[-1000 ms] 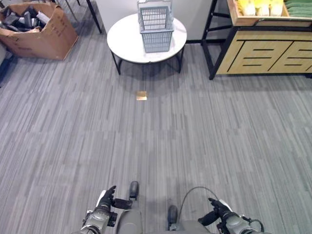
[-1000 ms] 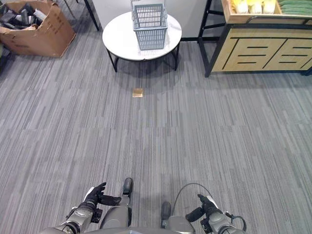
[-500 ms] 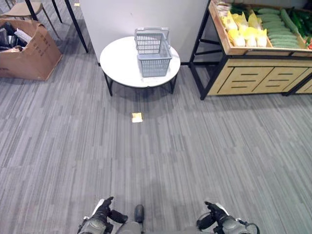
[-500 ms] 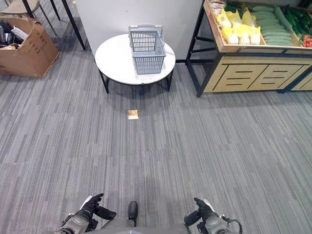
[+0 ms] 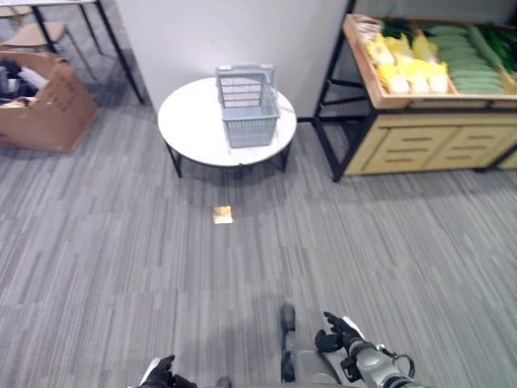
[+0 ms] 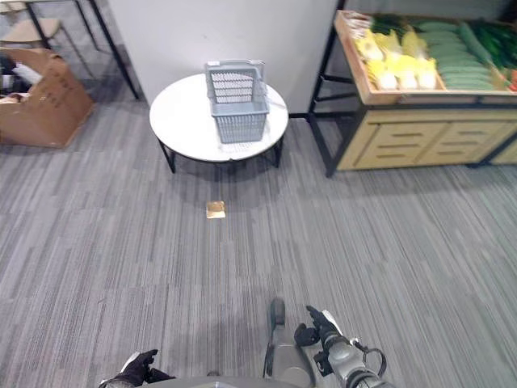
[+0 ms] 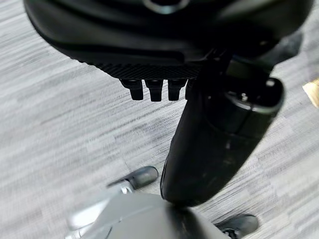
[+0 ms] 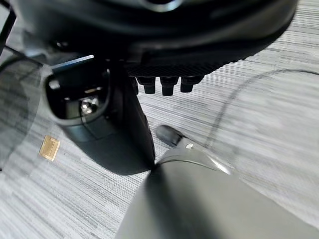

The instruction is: Get the vegetables into the basket

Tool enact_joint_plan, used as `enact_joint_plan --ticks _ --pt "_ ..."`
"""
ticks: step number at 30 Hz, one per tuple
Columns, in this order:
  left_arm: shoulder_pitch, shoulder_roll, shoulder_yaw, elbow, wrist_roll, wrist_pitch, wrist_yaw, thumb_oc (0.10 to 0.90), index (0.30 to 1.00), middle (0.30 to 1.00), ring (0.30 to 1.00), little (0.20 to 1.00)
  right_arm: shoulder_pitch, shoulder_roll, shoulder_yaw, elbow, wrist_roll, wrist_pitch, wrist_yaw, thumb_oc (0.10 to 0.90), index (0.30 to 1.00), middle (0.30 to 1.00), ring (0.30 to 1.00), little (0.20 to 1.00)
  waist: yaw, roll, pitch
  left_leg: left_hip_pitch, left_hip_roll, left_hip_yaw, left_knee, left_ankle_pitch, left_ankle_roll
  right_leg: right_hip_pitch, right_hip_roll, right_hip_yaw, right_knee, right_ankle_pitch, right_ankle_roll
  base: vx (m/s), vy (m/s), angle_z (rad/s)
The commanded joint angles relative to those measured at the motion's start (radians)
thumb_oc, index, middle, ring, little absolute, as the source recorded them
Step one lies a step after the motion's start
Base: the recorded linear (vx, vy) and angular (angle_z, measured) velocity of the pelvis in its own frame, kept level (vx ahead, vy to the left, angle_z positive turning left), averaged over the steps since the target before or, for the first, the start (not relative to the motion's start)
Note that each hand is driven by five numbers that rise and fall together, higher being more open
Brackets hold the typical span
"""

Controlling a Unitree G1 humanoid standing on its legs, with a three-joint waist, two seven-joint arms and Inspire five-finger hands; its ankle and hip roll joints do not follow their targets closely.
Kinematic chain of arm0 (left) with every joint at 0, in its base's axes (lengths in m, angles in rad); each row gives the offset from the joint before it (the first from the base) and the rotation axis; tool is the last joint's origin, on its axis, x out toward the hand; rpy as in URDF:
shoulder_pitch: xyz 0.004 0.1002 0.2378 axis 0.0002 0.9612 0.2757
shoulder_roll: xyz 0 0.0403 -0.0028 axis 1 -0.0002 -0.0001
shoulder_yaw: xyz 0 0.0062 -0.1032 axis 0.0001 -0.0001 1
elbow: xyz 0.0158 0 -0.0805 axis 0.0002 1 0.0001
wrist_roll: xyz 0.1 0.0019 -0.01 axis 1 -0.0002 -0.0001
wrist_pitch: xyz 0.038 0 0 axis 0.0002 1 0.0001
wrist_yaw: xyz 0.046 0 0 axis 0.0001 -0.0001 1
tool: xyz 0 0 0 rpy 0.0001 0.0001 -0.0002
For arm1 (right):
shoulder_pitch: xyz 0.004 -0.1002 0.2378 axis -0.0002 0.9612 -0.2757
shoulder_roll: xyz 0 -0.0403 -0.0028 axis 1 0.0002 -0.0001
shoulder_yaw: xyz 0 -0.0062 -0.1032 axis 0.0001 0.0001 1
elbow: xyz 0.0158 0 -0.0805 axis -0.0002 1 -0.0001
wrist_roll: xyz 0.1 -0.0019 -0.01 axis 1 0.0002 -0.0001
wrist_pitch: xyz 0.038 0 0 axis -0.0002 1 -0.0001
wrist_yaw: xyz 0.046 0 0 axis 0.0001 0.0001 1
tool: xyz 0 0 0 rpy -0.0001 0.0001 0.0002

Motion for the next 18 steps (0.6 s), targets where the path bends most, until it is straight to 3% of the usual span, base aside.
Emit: enact_joint_plan --ticks 1,4,5,6,7,8,9,12,14,18 --pt "-0.026 0.001 0.019 -0.001 0.012 -0.008 -0.016 0.900 1.000 1.000 1.000 1.000 0.036 -0.032 0.045 0.024 -0.026 0.002 0.014 0.900 1.000 1.000 1.000 1.000 -0.011 -0.005 0.009 -0.071 0.013 -0.022 0.022 0.045 -0.035 0.041 -0.030 0.038 0.022 -0.065 0.092 0.27 -0.302 0.15" --pt "-0.031 0.002 0.020 -0.005 0.006 -0.007 -0.015 0.900 1.000 1.000 1.000 1.000 0.040 -0.054 0.028 0.037 -0.011 0.000 0.012 0.900 1.000 1.000 1.000 1.000 -0.013 0.011 0.008 -0.096 0.041 -0.045 0.099 0.104 -0.068 0.049 -0.010 0.013 0.062 -0.113 0.062 0.25 -0.267 -0.08" --pt "-0.037 -0.002 0.023 -0.007 -0.006 -0.007 -0.011 0.900 1.000 1.000 1.000 1.000 0.041 -0.065 0.012 0.045 0.004 0.000 0.010 0.900 1.000 1.000 1.000 1.000 -0.015 0.015 0.015 -0.124 0.038 -0.058 0.175 0.150 -0.085 0.068 -0.004 0.006 0.063 -0.127 0.047 0.15 -0.144 0.11" --pt "-0.037 -0.002 0.023 -0.007 -0.006 -0.007 -0.011 0.900 1.000 1.000 1.000 1.000 0.041 -0.065 0.012 0.045 0.004 0.000 0.010 0.900 1.000 1.000 1.000 1.000 -0.017 0.015 0.015 -0.125 0.038 -0.059 0.177 0.149 -0.086 0.068 -0.005 0.004 0.063 -0.127 0.046 0.22 -0.201 0.21" --pt "-0.046 0.002 0.044 -0.017 -0.038 -0.005 -0.006 0.900 1.000 1.000 1.000 1.000 0.049 -0.073 0.003 0.054 0.006 0.000 0.006 0.900 1.000 1.000 1.000 1.000 -0.014 0.017 0.025 -0.151 0.040 -0.073 0.242 0.203 -0.099 0.092 0.000 -0.001 0.065 -0.148 0.030 0.21 -0.186 0.26" --pt "-0.054 0.000 0.035 -0.024 -0.035 -0.008 -0.006 0.900 1.000 1.000 1.000 1.000 0.051 -0.078 -0.005 0.063 0.012 0.001 0.001 0.900 1.000 1.000 1.000 1.000 -0.011 0.007 0.037 -0.199 0.027 -0.083 0.352 0.243 -0.099 0.114 -0.001 0.005 0.071 -0.162 0.011 0.38 -0.238 0.40" --pt "-0.052 -0.002 0.019 -0.032 -0.026 -0.011 -0.004 0.900 1.000 1.000 1.000 1.000 0.061 -0.086 -0.012 0.070 0.015 0.004 -0.002 0.900 1.000 1.000 1.000 1.000 -0.006 -0.001 0.050 -0.267 0.007 -0.069 0.386 0.242 -0.082 0.154 -0.012 0.005 0.068 -0.186 0.005 0.32 -0.149 0.45" --pt "-0.047 -0.003 0.019 -0.034 -0.027 -0.013 -0.003 0.900 1.000 1.000 1.000 1.000 0.059 -0.088 -0.017 0.074 0.015 0.004 -0.008 0.900 1.000 1.000 1.000 1.000 0.007 -0.010 0.050 -0.367 -0.011 -0.023 0.274 0.162 -0.059 0.190 -0.025 0.012 0.048 -0.207 0.020 0.21 -0.012 0.13" --pt "-0.043 -0.004 0.018 -0.033 -0.025 -0.014 -0.002 0.900 1.000 1.000 1.000 1.000 0.060 -0.087 -0.016 0.071 0.014 0.004 -0.008 0.900 1.000 1.000 1.000 1.000 0.016 -0.008 0.050 -0.381 -0.003 -0.006 0.214 0.162 -0.059 0.207 -0.026 0.018 0.043 -0.216 0.026 0.17 0.066 -0.04" --pt "-0.030 -0.005 0.027 -0.021 -0.032 -0.019 0.009 0.900 1.000 1.000 1.000 1.000 0.058 -0.083 -0.008 0.066 0.006 -0.001 -0.015 0.900 1.000 1.000 1.000 1.000 0.052 0.016 0.041 -0.445 0.030 -0.004 0.046 0.282 -0.077 0.278 -0.009 0.064 0.027 -0.252 0.036 0.31 0.168 -0.24"
